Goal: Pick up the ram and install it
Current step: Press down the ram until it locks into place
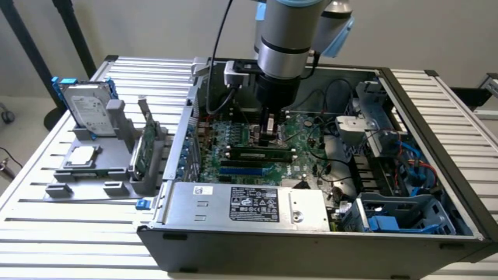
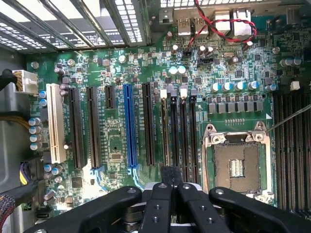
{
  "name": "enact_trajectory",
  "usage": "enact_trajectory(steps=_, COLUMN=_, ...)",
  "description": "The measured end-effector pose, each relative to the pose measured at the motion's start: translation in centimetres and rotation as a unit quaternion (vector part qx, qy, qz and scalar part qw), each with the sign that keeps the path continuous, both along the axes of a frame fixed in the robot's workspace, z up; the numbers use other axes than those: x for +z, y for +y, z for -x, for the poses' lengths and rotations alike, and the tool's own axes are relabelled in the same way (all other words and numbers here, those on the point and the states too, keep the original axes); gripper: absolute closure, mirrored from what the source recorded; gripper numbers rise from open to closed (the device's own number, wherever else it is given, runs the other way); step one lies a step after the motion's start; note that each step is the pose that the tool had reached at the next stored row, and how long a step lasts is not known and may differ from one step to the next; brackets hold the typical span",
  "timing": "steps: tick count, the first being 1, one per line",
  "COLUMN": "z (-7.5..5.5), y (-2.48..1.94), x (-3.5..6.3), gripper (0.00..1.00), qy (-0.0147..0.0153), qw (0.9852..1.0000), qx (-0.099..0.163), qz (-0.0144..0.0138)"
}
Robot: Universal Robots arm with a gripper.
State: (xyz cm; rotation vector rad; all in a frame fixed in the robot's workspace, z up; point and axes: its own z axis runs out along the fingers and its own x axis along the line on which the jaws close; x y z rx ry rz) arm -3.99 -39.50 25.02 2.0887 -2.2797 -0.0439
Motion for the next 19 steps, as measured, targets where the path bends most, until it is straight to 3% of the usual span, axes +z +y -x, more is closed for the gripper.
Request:
enact_trajectory(steps=6, z=0.0, y=0.08, x=-0.81, gripper=0.89, qy=-0.0104, qw=0.9999, qx=0.002, qz=0.0)
enact_trajectory(steps=8, z=0.0, y=0.08, x=-0.93, gripper=0.89, qy=-0.0125, qw=0.9999, qx=0.003, qz=-0.0001)
enact_trajectory(steps=19, z=0.2, y=0.08, x=-1.28, gripper=0.89, qy=-0.0157, qw=0.9996, qx=0.025, qz=-0.0003)
